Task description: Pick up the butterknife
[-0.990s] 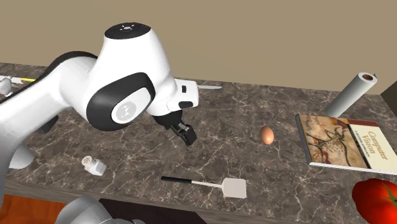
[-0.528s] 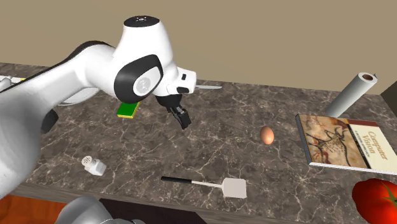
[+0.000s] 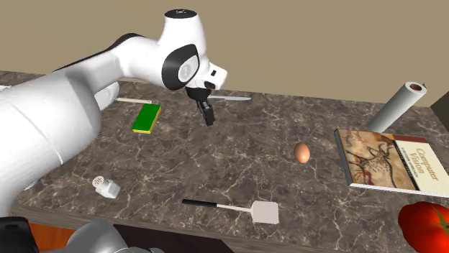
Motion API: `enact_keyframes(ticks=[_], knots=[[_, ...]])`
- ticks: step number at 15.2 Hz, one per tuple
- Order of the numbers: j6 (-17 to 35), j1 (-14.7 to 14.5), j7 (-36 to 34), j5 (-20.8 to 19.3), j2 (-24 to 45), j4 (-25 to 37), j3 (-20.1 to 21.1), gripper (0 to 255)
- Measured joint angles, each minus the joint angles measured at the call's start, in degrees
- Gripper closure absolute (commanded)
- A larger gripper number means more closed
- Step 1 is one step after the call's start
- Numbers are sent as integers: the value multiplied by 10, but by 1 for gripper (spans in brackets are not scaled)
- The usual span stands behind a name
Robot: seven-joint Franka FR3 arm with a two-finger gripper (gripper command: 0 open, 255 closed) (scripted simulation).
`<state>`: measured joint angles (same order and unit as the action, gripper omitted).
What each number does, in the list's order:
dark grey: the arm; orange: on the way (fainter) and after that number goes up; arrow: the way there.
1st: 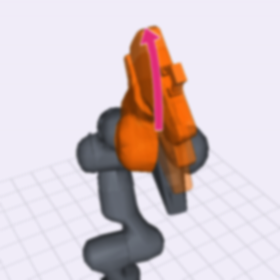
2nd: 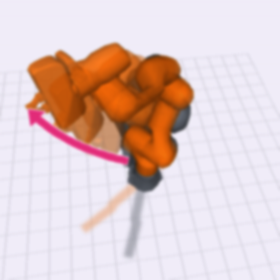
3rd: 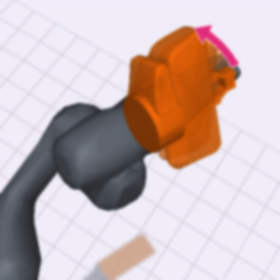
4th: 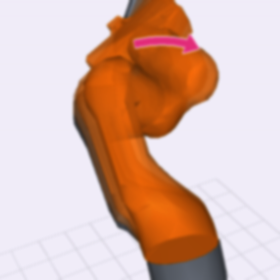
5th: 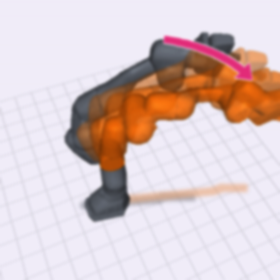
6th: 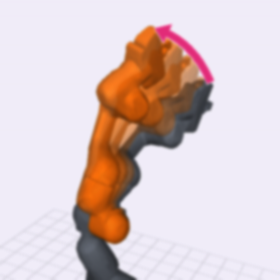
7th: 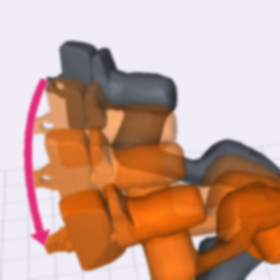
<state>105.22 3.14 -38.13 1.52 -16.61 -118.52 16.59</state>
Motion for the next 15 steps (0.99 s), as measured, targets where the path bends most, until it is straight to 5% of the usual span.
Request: enact_keyframes(ticks=[7, 15], knots=[[13, 5, -161, -30, 167, 143, 34, 0], [-18, -29, -320, -76, 376, 375, 28, 0]])
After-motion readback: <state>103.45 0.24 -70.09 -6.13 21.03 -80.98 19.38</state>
